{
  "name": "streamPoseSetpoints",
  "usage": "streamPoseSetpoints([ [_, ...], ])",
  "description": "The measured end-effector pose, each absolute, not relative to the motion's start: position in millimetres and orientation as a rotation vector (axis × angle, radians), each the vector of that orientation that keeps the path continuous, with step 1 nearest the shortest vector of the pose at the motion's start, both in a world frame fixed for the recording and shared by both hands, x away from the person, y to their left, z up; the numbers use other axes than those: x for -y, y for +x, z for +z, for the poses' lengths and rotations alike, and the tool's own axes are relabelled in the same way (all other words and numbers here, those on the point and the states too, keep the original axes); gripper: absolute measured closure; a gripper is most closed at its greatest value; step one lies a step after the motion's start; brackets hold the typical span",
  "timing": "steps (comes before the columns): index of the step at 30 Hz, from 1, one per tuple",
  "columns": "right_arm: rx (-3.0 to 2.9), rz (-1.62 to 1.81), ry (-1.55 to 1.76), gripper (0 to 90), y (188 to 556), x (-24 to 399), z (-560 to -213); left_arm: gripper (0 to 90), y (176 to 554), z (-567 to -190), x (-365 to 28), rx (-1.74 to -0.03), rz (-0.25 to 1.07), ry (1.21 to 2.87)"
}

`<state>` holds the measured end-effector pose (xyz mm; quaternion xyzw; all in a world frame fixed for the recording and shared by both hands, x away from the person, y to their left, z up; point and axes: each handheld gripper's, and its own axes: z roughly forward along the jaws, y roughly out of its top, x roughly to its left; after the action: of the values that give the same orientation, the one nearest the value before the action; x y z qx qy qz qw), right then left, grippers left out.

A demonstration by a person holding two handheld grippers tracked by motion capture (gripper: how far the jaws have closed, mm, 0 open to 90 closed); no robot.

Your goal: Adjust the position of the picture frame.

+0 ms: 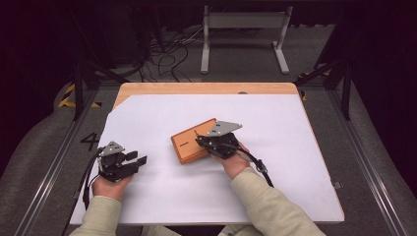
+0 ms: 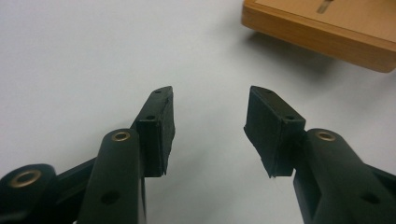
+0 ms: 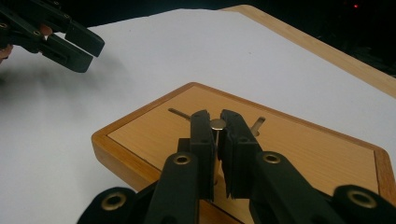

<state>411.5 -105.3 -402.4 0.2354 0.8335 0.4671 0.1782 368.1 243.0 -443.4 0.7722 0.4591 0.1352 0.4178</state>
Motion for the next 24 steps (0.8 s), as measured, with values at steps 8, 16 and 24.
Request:
streamPoseSetpoints([
  [8,-2.318,1.253,0.806,84.0,379.4,144.6,-410.9,52.3,379.5,-442.5,-222.4,-1.093,0.326,1.986],
  [16,-2.412,1.237,0.842,83.6,352.4,148.5,-419.6,52.3,385.8,-442.0,-210.4,-1.058,0.325,2.000],
  [24,-2.451,1.188,0.795,83.7,342.8,140.5,-427.8,52.2,388.9,-440.6,-202.4,-1.031,0.312,2.010],
])
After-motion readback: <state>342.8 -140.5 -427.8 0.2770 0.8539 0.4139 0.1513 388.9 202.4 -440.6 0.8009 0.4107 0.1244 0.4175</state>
